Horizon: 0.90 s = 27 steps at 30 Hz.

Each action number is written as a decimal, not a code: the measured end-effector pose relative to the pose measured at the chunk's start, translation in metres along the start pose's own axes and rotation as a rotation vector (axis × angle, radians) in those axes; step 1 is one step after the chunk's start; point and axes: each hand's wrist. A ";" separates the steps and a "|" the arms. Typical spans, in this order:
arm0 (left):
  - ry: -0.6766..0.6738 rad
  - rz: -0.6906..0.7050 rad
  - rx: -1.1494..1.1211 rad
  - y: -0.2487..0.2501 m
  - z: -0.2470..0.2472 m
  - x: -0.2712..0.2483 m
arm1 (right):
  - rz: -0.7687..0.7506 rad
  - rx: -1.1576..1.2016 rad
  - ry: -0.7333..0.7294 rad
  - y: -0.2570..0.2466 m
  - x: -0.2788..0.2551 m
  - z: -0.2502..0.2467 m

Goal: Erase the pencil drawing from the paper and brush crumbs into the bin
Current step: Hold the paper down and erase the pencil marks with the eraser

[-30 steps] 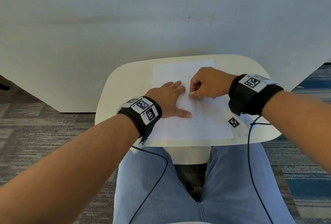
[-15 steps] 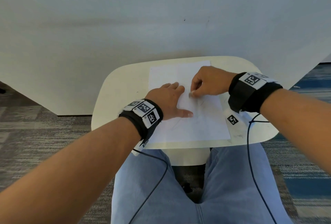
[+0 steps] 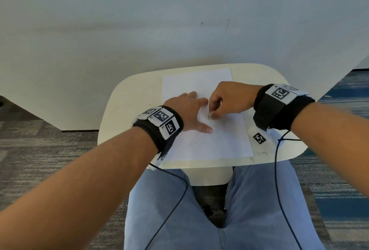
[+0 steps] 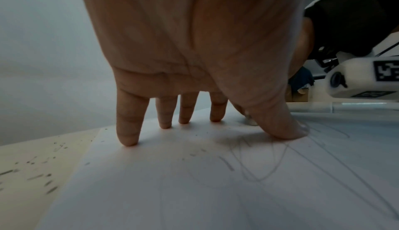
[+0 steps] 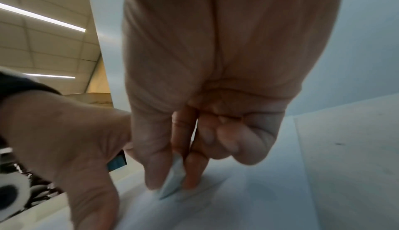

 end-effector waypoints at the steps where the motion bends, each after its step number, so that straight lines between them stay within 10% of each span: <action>1: -0.003 0.001 -0.001 0.001 -0.001 0.001 | 0.005 0.003 -0.012 0.000 -0.001 -0.001; 5: 0.013 0.007 0.012 0.003 -0.002 0.005 | 0.005 -0.021 0.209 0.006 0.002 -0.009; 10: 0.038 -0.009 0.013 0.007 0.002 0.008 | -0.009 -0.024 -0.042 0.003 -0.004 -0.001; 14: 0.050 -0.023 0.023 0.012 0.003 0.009 | 0.002 -0.061 0.225 0.012 -0.002 -0.015; 19: 0.000 -0.039 0.023 0.013 0.002 0.009 | 0.003 -0.009 -0.015 0.008 -0.008 -0.003; 23: -0.042 -0.038 0.045 0.013 0.001 0.011 | 0.010 -0.037 0.238 0.016 -0.005 -0.015; 27: -0.059 -0.044 0.049 0.014 0.002 0.010 | -0.008 -0.024 0.031 0.010 -0.010 -0.005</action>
Point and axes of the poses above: each hand's wrist, its own x-axis towards the middle knuckle, its own z-axis out of the palm, y = z × x, and after that the axes turned 8 degrees about x, right-handed
